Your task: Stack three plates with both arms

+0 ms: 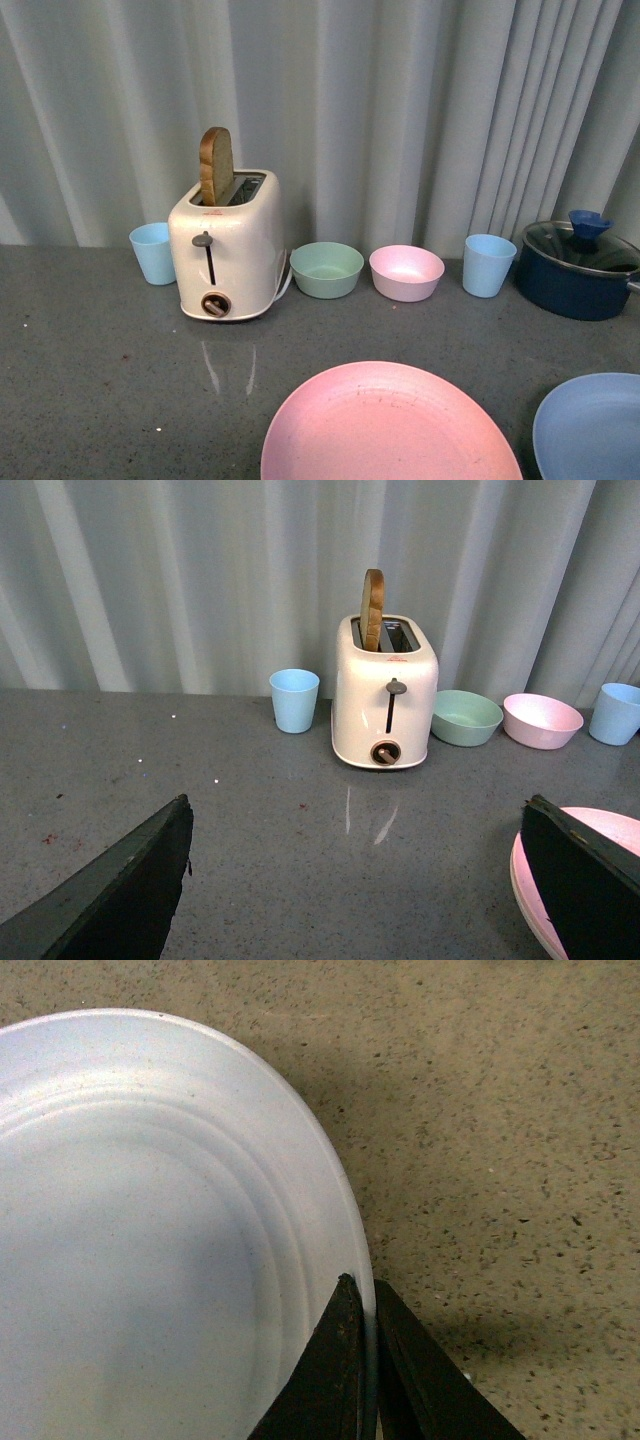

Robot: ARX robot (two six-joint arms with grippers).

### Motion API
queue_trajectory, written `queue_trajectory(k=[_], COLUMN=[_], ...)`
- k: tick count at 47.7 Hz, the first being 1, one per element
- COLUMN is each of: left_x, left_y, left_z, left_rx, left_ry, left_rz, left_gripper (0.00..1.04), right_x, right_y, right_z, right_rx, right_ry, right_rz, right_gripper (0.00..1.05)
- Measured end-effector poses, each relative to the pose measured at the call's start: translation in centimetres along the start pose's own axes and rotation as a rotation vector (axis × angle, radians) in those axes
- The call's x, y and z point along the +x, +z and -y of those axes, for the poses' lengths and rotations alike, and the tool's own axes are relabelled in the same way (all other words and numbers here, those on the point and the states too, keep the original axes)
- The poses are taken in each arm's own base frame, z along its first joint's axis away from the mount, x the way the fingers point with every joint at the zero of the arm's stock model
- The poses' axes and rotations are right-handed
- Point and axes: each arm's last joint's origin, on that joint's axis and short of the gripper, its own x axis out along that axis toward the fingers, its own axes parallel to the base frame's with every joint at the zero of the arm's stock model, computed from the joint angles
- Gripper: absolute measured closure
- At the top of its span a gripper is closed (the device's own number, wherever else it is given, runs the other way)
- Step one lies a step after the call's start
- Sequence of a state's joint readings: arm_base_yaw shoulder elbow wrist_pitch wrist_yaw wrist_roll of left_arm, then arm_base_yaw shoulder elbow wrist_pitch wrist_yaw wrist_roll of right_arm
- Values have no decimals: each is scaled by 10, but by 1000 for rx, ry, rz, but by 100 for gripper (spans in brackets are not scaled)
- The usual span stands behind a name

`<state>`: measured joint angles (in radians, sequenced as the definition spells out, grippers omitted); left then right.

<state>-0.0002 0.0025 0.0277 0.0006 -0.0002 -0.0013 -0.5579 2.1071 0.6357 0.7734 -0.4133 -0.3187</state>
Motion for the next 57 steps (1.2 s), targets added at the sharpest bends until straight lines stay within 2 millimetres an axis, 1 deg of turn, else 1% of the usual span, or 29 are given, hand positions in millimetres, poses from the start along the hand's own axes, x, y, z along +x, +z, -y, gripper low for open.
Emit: queue_trajectory(k=[16, 20, 25, 29, 33, 35, 36, 37, 43, 44, 46, 47, 50, 51, 53, 57], left_x=[0, 0, 0, 0, 0, 0, 0, 0, 0, 0, 0, 0, 0, 0, 0, 0], left_y=[0, 0, 0, 0, 0, 0, 0, 0, 0, 0, 0, 0, 0, 0, 0, 0], left_z=[0, 0, 0, 0, 0, 0, 0, 0, 0, 0, 0, 0, 0, 0, 0, 0], left_rx=[0, 0, 0, 0, 0, 0, 0, 0, 0, 0, 0, 0, 0, 0, 0, 0], left_ry=[0, 0, 0, 0, 0, 0, 0, 0, 0, 0, 0, 0, 0, 0, 0, 0], left_rz=[0, 0, 0, 0, 0, 0, 0, 0, 0, 0, 0, 0, 0, 0, 0, 0], left_gripper=[7, 7, 7, 7, 7, 7, 7, 7, 7, 7, 7, 7, 7, 7, 7, 7], right_x=[-36, -49, -59, -64, -65, -64, -63, -61, -54, -52, -49, -47, -37, -34, -26, -16], right_y=[30, 44, 61, 74, 87, 91, 93, 94, 95, 95, 95, 95, 92, 90, 83, 72], right_z=[22, 28, 26, 19, 4, -6, -15, -23, -56, -65, -77, -83, -109, -114, -129, -146], right_rx=[-27, -24, -14, -2, 14, 21, 38, 52, 111, 125, 150, 160, 198, 210, 234, 262], right_ry=[-56, -74, -77, -61, -24, 2, 26, 50, 132, 157, 187, 203, 260, 270, 303, 341], right_rz=[70, 119, 186, 237, 292, 313, 325, 335, 357, 362, 364, 364, 344, 333, 288, 224], right_gripper=[101, 101, 101, 101, 101, 101, 101, 101, 101, 101, 101, 101, 101, 101, 101, 101])
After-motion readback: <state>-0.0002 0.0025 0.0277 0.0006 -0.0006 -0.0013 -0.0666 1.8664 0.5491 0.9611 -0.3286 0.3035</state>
